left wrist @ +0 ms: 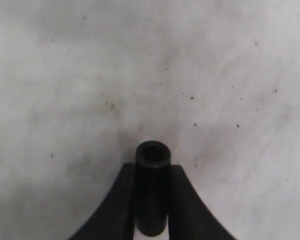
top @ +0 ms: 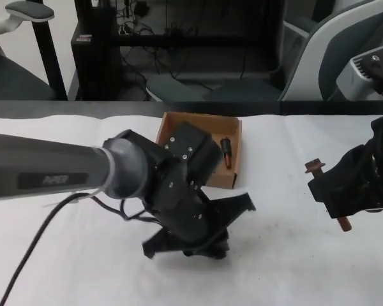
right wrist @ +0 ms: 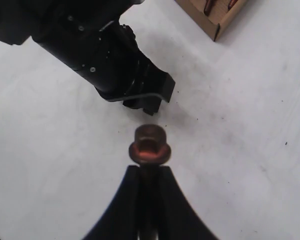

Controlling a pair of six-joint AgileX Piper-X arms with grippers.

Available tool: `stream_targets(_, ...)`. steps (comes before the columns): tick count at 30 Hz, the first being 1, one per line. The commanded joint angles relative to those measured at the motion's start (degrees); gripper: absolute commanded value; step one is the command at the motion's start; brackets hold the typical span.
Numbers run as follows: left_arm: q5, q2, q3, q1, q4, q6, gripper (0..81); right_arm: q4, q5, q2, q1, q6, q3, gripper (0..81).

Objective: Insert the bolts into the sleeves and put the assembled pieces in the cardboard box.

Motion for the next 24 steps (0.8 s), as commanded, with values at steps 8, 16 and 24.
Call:
stream_targets(8, 11.33, -9.82, 0.21, 2.62, -0.09, 30.01, 1.7, -1.87, -0.11, -0.63, 0.03, 1.19, 0.13, 0.6)
stream_targets(16, 11.95, -23.08, 9.81, 4.07, -0.89, 34.6, 1.7, -10.16, -5.76, -0.15, 0.03, 10.25, 0.13, 0.6)
stream_targets(24, 17.15, -43.29, 25.13, 5.24, -16.89, 31.18, 1.7, -20.26, -12.15, 4.32, 0.03, 17.78, 0.13, 0.6)
